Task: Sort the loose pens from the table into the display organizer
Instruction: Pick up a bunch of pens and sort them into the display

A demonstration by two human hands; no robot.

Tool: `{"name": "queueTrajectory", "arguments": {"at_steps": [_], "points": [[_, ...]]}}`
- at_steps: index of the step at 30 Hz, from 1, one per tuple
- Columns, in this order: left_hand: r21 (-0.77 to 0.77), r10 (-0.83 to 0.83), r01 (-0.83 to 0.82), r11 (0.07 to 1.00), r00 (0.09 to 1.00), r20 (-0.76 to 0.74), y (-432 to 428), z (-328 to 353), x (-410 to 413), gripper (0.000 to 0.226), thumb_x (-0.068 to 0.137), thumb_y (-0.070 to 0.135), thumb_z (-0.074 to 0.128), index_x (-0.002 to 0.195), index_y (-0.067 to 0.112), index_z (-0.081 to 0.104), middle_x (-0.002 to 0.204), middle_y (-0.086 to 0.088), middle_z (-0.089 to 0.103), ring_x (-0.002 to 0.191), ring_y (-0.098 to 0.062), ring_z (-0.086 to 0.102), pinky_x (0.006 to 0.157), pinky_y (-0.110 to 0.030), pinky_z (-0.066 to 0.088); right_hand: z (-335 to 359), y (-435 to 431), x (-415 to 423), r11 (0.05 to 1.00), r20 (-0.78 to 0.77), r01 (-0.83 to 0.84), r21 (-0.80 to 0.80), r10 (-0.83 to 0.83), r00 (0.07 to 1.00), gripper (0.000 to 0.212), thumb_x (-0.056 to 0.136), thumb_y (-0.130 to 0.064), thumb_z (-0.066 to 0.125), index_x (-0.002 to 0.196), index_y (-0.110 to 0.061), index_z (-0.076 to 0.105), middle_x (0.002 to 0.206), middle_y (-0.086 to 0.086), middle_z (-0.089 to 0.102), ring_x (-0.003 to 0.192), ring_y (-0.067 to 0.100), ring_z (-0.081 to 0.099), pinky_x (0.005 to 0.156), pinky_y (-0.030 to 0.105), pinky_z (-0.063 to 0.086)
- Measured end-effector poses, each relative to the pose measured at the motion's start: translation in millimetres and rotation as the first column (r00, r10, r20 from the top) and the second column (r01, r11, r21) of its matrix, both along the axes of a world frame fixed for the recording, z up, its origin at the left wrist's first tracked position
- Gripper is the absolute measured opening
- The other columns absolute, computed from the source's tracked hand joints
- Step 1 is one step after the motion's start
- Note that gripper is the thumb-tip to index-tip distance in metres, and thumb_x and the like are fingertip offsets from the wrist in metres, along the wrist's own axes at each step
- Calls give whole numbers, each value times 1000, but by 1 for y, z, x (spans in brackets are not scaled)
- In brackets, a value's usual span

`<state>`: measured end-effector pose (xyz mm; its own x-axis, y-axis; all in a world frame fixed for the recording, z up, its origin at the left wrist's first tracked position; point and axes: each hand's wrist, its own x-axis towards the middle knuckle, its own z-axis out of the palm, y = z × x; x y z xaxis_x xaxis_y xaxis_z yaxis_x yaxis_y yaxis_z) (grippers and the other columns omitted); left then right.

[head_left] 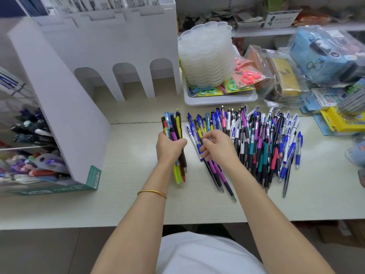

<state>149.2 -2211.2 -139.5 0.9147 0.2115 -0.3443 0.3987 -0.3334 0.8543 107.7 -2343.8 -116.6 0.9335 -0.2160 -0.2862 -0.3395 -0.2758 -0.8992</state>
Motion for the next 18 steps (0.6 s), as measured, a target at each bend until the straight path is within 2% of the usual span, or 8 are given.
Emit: {"name": "queueTrajectory", "arguments": {"at_steps": [3,6,8,10,12,14,16,18], "points": [[-146,75,-57,988,990,121,12,9,4,35,75,8,69,105,14,51,94,-5,61,85,-21,62,67,-27,53,-8,16,-2,996,4,-65,66,65,998,20,95,-3,46,111,-10,56,97,14,66,73,19,64,65,32,57],[-236,78,-13,972,960,269,19,22,7,36,79,6,69,108,16,49,89,4,58,80,-9,59,65,-16,49,-14,33,4,974,53,-227,6,226,973,44,92,-6,56,135,-16,49,127,2,58,105,16,61,89,33,54],[-248,65,29,968,930,363,21,28,10,36,80,5,71,106,18,50,87,8,58,77,-3,60,66,-14,50,-16,42,12,950,71,-312,8,311,948,57,90,-7,60,143,-19,40,137,-5,50,117,12,54,98,34,48],[-225,32,70,972,907,419,23,28,10,40,81,5,72,108,22,48,91,12,58,80,5,62,70,-13,52,-20,51,19,914,92,-392,101,384,919,62,87,-4,64,142,-21,40,132,-10,52,119,9,52,96,33,50],[-207,2,105,973,888,459,26,23,9,48,81,4,73,110,30,45,96,17,57,87,11,60,74,-12,52,-29,60,23,894,109,-419,159,405,908,64,83,-5,68,139,-21,41,127,-9,57,118,8,54,90,29,52],[-193,-20,124,973,884,467,31,13,7,54,80,3,73,107,39,43,97,19,57,89,13,60,77,-13,52,-41,67,23,922,121,-365,128,351,929,59,83,-10,69,136,-20,45,124,-5,60,114,8,57,90,28,51],[-167,-37,126,978,889,455,38,2,4,53,79,3,74,107,37,44,97,18,58,90,9,60,78,-14,52,-52,74,23,950,132,-306,59,297,946,51,84,-11,68,131,-20,49,121,-5,62,112,10,59,93,38,52],[-174,-10,97,980,895,446,44,-7,1,51,77,1,74,103,35,47,95,14,61,87,3,62,78,-15,51,-58,80,19,957,161,-290,-10,287,944,47,84,-10,66,127,-21,53,120,-9,63,112,10,59,93,42,52]]}}
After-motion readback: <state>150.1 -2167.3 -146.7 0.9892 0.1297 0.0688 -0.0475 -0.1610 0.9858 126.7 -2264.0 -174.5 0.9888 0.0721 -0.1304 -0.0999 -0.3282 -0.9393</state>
